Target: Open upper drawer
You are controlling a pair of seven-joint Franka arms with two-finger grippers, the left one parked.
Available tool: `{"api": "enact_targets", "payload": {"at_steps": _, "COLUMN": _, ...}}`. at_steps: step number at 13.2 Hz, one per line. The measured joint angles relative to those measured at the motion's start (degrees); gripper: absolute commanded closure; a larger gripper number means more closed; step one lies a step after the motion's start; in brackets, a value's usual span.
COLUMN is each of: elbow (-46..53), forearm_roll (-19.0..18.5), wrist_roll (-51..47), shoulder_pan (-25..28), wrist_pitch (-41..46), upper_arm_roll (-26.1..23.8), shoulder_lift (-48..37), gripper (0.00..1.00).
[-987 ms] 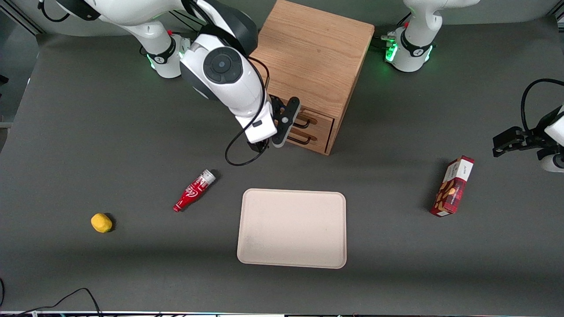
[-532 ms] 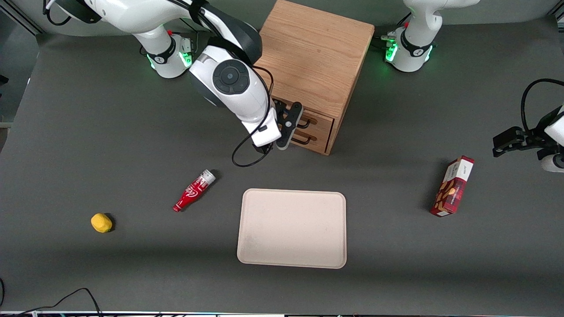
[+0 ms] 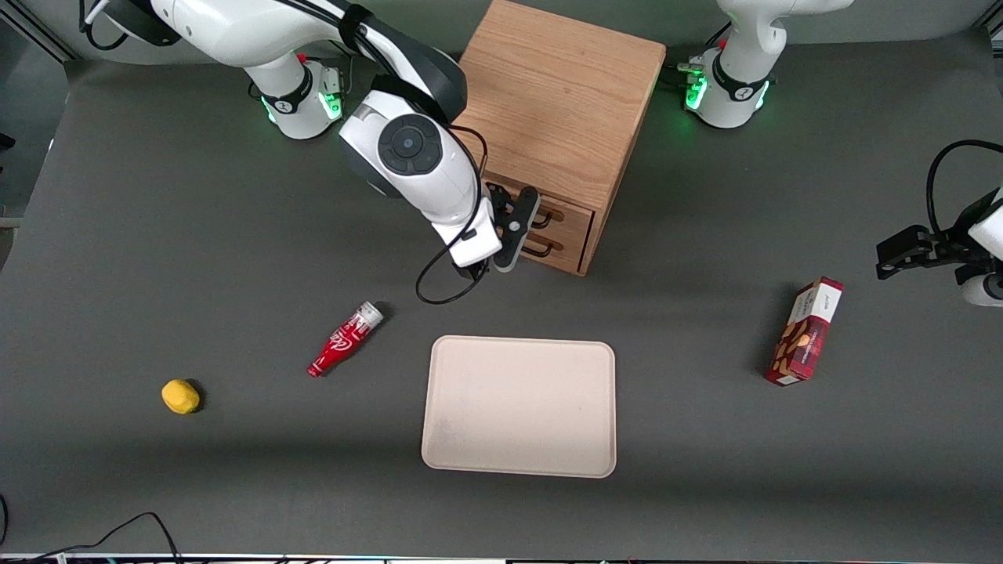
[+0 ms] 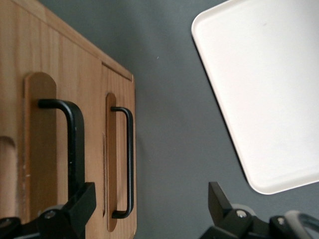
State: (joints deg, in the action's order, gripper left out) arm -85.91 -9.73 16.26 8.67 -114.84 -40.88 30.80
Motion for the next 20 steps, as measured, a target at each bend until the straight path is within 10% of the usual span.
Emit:
{"api": "enact_targets", "payload": {"at_steps": 4, "elbow": 1.0, "forearm_roll": 1.0, "wrist_roll": -2.1, "shoulder_pan": -6.0, "wrist_pitch": 5.9, "upper_arm_roll": 2.5, "shoulder_lift": -11.3, "gripper": 0.0}}
{"api": "enact_targets", "payload": {"at_steps": 16, "elbow": -0.1, "forearm_roll": 14.2, "wrist_roll": -11.8, "shoulder_pan": -13.0, "wrist_pitch": 22.7, "upper_arm_roll": 37.8, "shoulder_lift": -26.4, "gripper": 0.0}}
{"api": "enact_targets", "payload": {"at_steps": 20, "elbow": -0.3, "forearm_roll": 15.2, "wrist_roll": -11.8, "shoulder_pan": -12.7, "wrist_pitch": 22.7, "upper_arm_roll": 36.5, "shoulder_lift": -26.4, "gripper": 0.0}}
